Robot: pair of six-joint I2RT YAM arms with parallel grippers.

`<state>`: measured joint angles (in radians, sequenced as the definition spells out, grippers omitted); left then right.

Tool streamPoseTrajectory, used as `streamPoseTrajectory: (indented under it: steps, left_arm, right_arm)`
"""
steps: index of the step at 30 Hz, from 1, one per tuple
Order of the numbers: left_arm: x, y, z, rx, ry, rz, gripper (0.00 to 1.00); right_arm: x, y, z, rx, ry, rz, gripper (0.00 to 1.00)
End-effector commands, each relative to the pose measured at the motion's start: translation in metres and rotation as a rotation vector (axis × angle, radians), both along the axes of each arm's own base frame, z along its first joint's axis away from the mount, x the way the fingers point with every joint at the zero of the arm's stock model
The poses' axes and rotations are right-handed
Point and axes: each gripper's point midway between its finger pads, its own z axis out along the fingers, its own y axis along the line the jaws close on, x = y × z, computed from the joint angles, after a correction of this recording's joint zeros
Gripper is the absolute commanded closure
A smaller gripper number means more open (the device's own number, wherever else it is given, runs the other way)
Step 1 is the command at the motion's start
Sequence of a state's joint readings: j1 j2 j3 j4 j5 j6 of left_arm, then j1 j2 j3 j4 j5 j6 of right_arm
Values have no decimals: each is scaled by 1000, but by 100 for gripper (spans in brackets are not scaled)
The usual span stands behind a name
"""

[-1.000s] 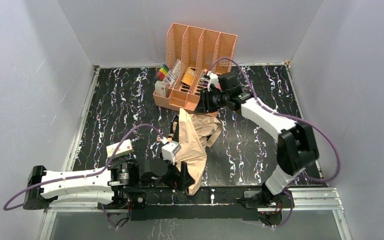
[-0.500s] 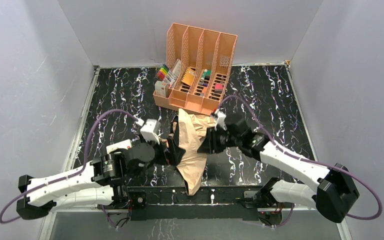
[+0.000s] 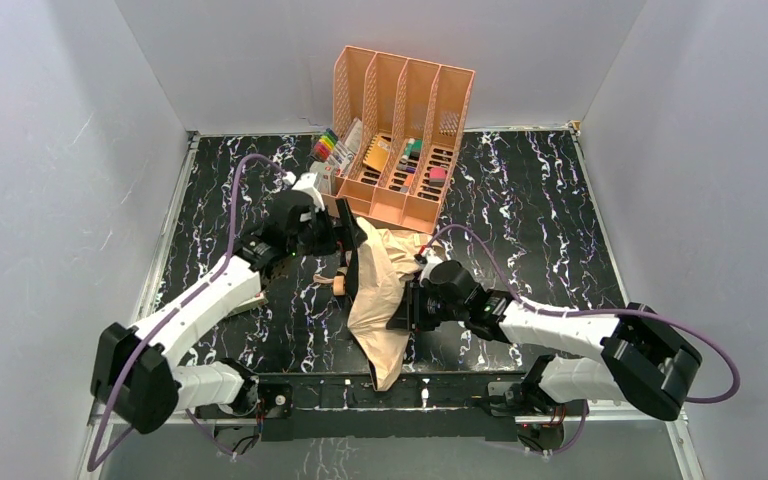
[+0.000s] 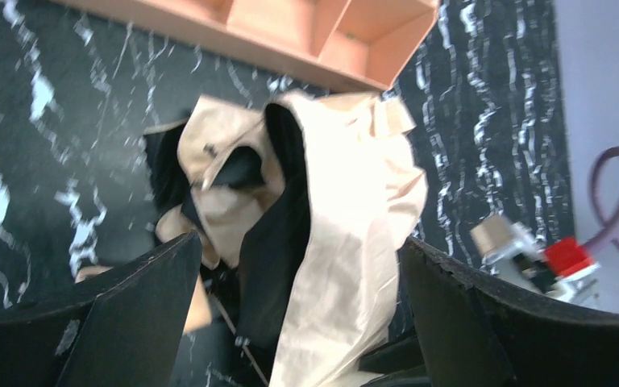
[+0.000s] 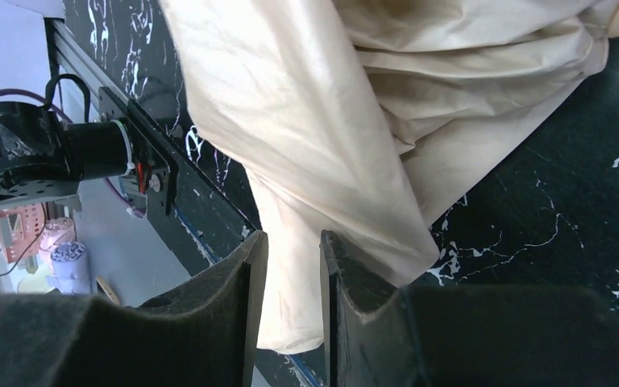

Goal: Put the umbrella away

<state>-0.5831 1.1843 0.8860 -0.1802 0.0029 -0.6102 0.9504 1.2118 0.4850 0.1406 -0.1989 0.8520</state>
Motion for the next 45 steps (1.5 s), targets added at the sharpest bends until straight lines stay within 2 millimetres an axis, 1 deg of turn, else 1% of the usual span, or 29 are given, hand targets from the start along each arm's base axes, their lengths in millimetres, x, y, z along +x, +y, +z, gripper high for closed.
streamPoseTrajectory:
  steps: [1,4,5,8,9,13,17,19,22,24,27,28,30,32,36,39,41,42,43,45]
  left_arm:
    - [21,-30,47,-169,-81,-163,11]
    - [29,-35,48,-205,-73,-188,20]
    - [30,-37,48,-214,-69,-193,22]
    - [29,-40,37,-222,-26,-213,27]
    - [30,-43,39,-235,-36,-221,29]
    - [28,-48,34,-260,-18,-240,36]
    - [25,-53,35,-291,-13,-265,46]
    - [23,-55,36,-300,-11,-276,51]
    - [22,-55,34,-300,-4,-281,62]
    - [21,-54,34,-298,-2,-280,66]
    - [22,-53,29,-280,10,-275,67]
    - [22,-52,28,-270,17,-274,64]
    - [22,-50,23,-250,31,-269,56]
    - [23,-47,18,-232,47,-251,53]
    - [20,-43,6,-199,90,-236,53]
    - [20,-45,5,-214,93,-241,55]
    - [21,-47,7,-230,87,-244,62]
    - [21,-49,7,-237,88,-248,67]
    - [22,-49,8,-240,90,-247,73]
    - [28,-53,16,-256,56,-249,86]
  right_arm:
    - [10,9,3,58,-19,-48,63]
    - [11,4,-8,32,-12,-76,65]
    - [13,3,-10,26,-16,-84,66]
    - [14,4,-15,18,-15,-84,66]
    - [14,5,-16,18,-12,-82,66]
    - [14,8,-18,20,-3,-76,67]
    - [14,9,-21,17,-1,-72,67]
    - [14,10,-21,18,-2,-69,67]
    - [16,11,-23,16,-3,-73,67]
    - [18,12,-23,17,-5,-78,68]
    - [20,15,-23,18,-7,-82,68]
    - [21,16,-23,18,-8,-80,68]
    - [22,17,-22,18,-9,-81,68]
    - [23,18,-22,17,-11,-81,68]
    - [23,19,-21,19,-13,-78,68]
    - [23,18,-21,17,-10,-77,68]
    - [22,18,-22,18,-8,-78,68]
    - [22,18,-22,18,-8,-77,68]
    - [22,18,-23,16,-6,-78,68]
    - [22,18,-24,16,-8,-78,68]
